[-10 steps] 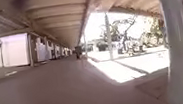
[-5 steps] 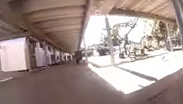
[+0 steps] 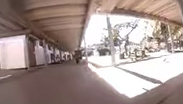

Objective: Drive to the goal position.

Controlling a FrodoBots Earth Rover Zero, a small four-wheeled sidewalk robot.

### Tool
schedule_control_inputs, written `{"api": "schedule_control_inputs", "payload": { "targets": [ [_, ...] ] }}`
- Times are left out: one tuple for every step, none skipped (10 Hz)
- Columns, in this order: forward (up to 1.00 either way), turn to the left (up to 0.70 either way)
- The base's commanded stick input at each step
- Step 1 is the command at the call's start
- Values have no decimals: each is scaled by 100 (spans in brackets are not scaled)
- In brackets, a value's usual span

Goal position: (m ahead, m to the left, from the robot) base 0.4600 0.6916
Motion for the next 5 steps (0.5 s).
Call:
{"api": "schedule_control_inputs", "payload": {
  "targets": [
    [0, -70],
    [0, -70],
    [0, -70],
    [0, -70],
    [0, -70]
  ]
}}
